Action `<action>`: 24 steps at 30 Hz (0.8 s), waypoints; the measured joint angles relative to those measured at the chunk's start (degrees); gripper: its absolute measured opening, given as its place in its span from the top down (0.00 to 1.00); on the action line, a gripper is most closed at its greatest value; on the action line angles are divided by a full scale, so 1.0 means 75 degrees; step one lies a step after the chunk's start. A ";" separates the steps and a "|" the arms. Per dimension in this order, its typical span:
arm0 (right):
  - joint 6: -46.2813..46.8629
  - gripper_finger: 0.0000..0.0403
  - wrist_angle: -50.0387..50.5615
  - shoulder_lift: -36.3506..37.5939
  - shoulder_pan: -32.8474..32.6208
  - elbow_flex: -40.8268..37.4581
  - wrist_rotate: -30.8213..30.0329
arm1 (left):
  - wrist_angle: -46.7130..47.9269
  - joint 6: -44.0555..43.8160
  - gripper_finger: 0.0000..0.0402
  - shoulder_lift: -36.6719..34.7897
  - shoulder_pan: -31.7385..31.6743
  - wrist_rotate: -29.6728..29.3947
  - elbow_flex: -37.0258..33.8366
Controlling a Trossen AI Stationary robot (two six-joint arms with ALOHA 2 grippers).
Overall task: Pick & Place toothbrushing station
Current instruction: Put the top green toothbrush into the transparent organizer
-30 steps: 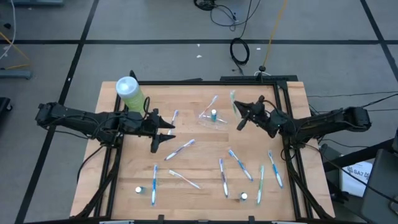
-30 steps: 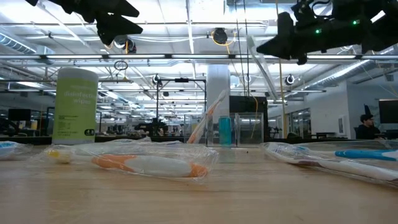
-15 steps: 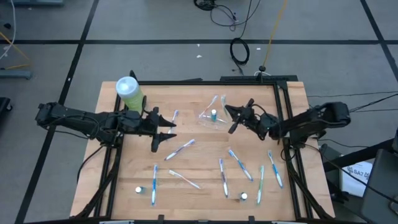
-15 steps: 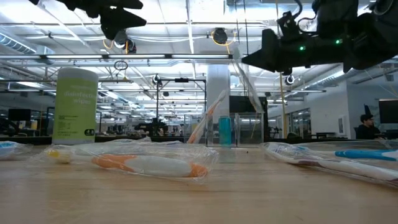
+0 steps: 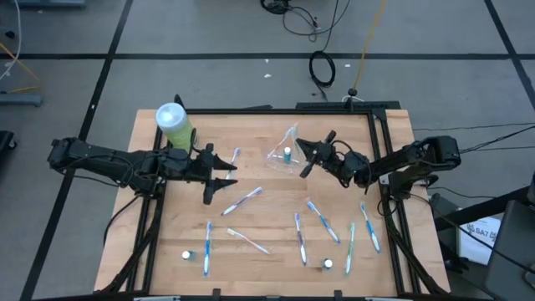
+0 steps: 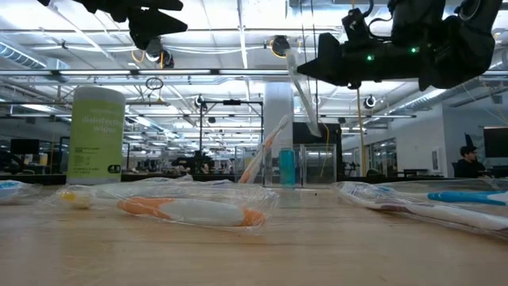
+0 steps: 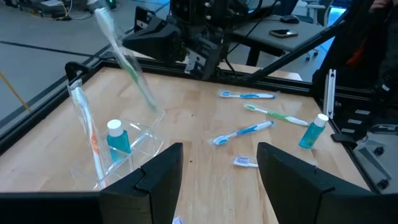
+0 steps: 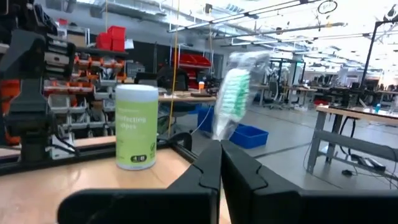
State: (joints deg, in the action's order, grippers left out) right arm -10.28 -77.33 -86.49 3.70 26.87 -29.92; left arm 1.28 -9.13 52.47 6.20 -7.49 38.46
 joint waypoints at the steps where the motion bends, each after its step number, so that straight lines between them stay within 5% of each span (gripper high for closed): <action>1: 0.0005 1.00 0.0040 -0.0002 0.0000 0.0004 -0.0001 | 0.0003 0.0000 0.47 0.0000 0.0000 0.0003 0.0000; 15: 0.0754 1.00 0.2047 -0.0001 -0.0253 -0.0005 -0.0465 | 0.0024 -0.0003 0.47 0.0000 0.0009 0.0064 0.0000; 24: 0.1761 1.00 0.2867 -0.0001 -0.0603 -0.0005 -0.2234 | 0.0035 -0.0050 0.47 0.0000 0.0009 0.0073 0.0000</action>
State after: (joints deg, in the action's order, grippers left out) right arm 2.93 -55.83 -86.50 -0.82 26.83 -46.67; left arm 1.54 -9.50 52.47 6.26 -6.94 38.46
